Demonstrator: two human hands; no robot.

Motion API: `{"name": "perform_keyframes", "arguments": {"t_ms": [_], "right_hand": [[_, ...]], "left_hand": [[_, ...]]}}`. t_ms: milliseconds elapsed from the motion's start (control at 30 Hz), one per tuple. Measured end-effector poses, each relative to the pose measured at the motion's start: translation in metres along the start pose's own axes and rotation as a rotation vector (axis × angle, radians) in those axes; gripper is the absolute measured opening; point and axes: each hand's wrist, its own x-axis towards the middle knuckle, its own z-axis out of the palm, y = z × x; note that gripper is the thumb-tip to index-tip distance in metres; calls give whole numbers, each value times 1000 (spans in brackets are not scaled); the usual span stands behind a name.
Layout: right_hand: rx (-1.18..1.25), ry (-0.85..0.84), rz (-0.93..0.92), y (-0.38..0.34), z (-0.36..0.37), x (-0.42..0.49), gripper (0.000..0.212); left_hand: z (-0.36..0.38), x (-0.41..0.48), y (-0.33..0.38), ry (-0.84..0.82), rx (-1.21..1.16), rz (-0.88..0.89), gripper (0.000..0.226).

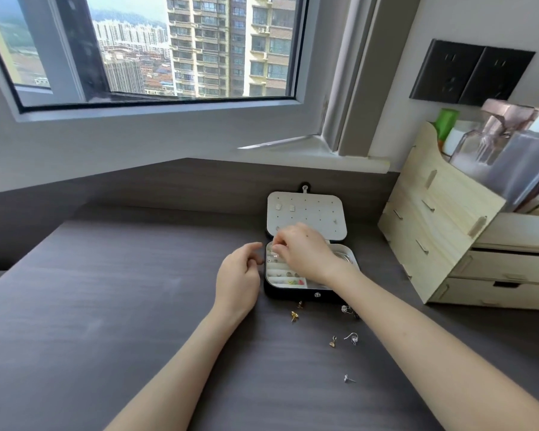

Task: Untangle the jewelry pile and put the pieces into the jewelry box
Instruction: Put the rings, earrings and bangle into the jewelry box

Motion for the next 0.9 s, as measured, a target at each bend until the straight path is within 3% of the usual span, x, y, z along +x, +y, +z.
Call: {"name": "perform_keyframes", "arguments": {"t_ms": [233,400,767,900], "right_hand": [[-51,77,-2,2,6,2,16],[211,241,121,18,-5,0,16],[301,5,283,25,-1,10,14],[361,1,290,29,-1,11,26]], "left_hand": [[-1,2,0,-37,39,35,46],[0,2,0,-42,42,39,49],[1,4,-5,-52,49,33,48],[1,3,-5,-56,42,15,48]]}}
